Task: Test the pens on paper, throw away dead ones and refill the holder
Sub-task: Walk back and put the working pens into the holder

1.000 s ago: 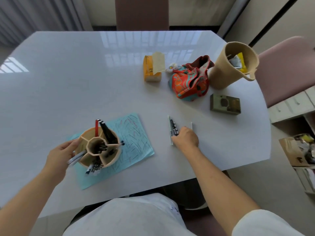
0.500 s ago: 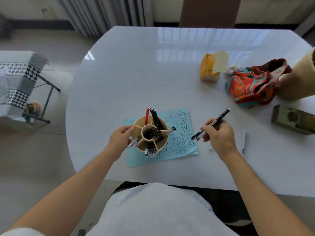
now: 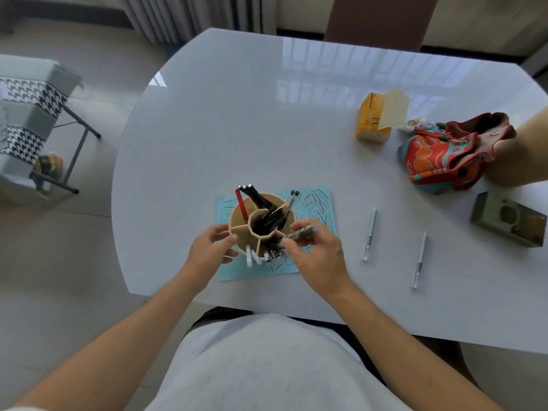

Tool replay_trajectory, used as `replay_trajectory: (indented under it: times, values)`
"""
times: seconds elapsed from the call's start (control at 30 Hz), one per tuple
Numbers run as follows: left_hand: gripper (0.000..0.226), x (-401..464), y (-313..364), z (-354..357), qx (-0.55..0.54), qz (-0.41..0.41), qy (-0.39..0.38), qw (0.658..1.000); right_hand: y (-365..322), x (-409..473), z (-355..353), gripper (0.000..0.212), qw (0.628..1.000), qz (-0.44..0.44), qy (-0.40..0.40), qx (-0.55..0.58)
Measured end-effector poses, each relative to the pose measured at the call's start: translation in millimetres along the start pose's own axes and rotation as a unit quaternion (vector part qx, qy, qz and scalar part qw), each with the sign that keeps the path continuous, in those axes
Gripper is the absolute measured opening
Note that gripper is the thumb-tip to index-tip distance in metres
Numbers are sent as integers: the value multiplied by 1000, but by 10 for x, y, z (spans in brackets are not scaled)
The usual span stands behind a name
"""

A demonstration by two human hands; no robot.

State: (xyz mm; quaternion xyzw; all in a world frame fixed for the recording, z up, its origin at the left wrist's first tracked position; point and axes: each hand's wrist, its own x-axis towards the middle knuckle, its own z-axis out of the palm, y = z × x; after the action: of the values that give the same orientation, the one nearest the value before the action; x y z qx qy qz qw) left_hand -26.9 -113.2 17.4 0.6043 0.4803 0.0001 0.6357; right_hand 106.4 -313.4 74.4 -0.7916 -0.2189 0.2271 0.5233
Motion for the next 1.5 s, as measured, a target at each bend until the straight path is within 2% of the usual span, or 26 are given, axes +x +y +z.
replay_trajectory:
  times: [0.07, 0.17, 0.23, 0.33, 0.4, 0.5, 0.6, 0.67, 0.73, 0.93, 1.0, 1.1, 1.3, 1.43, 1.5]
  values:
    - [26, -28, -1, 3, 2, -1, -3, 1000, 27, -13, -36, 30, 999, -19, -12, -38]
    - [33, -59, -9, 21, 6, 6, -5, 1000, 103, -68, -211, 38, 999, -21, -19, -24]
    - [36, -68, -1, 18, 3, 13, -7, 1000, 180, -104, -379, 34, 1000, -11, 8, -11]
    - [35, -8, -9, 0, -5, 15, -3, 1000, 420, -92, -714, 22, 994, 32, 104, -30]
    - [33, 49, -23, -45, -13, 19, -4, 1000, 666, -65, -987, 5, 975, 71, 192, -81]
    - [28, 109, -33, -56, -29, 29, -18, 999, 1089, -40, -1488, 14, 924, 170, 288, -184]
    - [30, 152, -55, -14, -29, 27, -20, 999, 1438, -35, -1841, 38, 884, 308, 243, -255]
    - [32, 153, -71, 5, -31, 24, -20, 999, 1581, 5, -1909, 38, 873, 352, 199, -273]
    - [31, 105, -51, 31, -33, 23, -17, 999, 1633, 98, -1871, 31, 880, 340, 180, -280]
    - [29, -69, -3, 93, -32, 10, 9, 999, 1526, 473, -1436, 34, 908, 275, 138, -285]
    - [30, -107, -14, 98, -23, 5, 15, 1000, 1440, 577, -1282, 42, 906, 263, 119, -309]
    - [34, -158, 1, 98, -8, -3, 18, 1000, 1291, 737, -1099, 54, 883, 255, 78, -386]
    - [31, -222, 16, 94, 2, 3, 27, 1000, 1175, 982, -904, 37, 849, 252, 8, -465]
    - [29, -176, 38, 52, -21, 11, 26, 999, 1224, 965, -925, 33, 852, 251, -15, -460]
    - [28, -123, 76, 20, -23, 13, 26, 999, 1188, 917, -957, 27, 868, 250, 2, -428]
